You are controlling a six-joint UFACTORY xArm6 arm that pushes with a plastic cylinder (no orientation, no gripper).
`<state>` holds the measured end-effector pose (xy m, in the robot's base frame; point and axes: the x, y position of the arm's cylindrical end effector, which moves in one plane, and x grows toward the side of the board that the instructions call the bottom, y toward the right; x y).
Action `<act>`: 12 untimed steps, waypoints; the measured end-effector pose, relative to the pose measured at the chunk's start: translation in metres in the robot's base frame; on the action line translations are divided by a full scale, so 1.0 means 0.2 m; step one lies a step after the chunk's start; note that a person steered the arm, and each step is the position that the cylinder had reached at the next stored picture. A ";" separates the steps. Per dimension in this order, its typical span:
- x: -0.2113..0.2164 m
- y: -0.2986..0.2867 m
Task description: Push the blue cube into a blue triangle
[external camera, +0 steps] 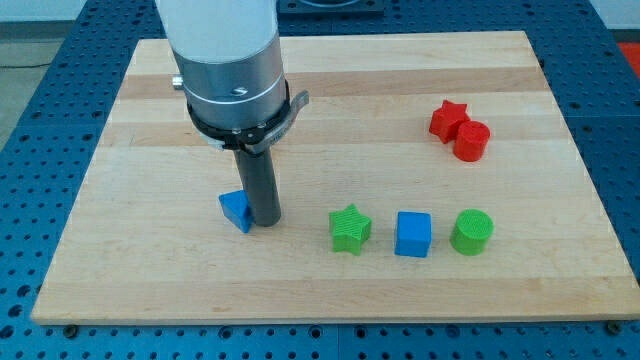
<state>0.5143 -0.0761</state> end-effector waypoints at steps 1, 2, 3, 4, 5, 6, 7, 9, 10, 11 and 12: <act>-0.16 0.15; -0.26 0.45; -0.27 0.83; -0.26 1.23; -0.12 1.55; 0.19 1.56; 0.38 1.39; 0.36 1.05; 0.27 1.04; 0.19 0.98; 0.14 0.88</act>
<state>0.5427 0.1008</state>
